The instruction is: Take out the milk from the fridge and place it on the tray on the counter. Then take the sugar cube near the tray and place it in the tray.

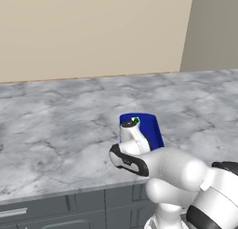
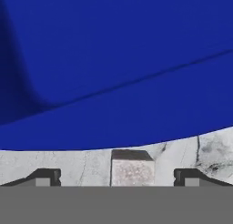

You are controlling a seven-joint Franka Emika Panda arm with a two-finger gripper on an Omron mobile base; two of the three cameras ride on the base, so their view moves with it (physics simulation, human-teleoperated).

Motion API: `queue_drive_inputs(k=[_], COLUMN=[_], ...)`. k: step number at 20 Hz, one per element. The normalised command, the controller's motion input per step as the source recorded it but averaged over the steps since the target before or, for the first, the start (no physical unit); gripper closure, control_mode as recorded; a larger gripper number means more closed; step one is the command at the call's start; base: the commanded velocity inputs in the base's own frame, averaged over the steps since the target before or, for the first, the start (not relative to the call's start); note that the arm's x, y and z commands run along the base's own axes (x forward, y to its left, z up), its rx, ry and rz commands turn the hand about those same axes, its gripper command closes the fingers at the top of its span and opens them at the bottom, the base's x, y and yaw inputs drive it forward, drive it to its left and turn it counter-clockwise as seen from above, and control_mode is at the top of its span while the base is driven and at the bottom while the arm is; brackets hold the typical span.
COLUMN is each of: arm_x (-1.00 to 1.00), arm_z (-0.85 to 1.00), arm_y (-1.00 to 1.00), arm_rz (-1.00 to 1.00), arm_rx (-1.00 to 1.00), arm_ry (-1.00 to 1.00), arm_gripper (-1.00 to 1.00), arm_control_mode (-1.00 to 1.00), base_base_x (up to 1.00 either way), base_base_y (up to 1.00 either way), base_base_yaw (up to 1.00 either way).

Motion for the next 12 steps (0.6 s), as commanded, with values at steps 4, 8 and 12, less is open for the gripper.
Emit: queue_drive_inputs(k=[4,8,12], arm_x=[-0.27,-0.07,-0.01], arm_z=[-0.19,-0.29,-0.23], arm_y=[0.0,-0.02,-0.13], arm_rz=[0.0,0.0,0.0], arm_rx=[0.02,0.01,0.02], arm_ry=[0.0,0.0,-0.01], arm_gripper=[-1.0,-1.0,-1.0], arm_control_mode=[-1.0,-1.0,-1.0], base_base_x=[0.0,0.0,0.0], base_base_y=[0.0,0.0,0.0], base_base_yaw=[0.0,0.0,0.0])
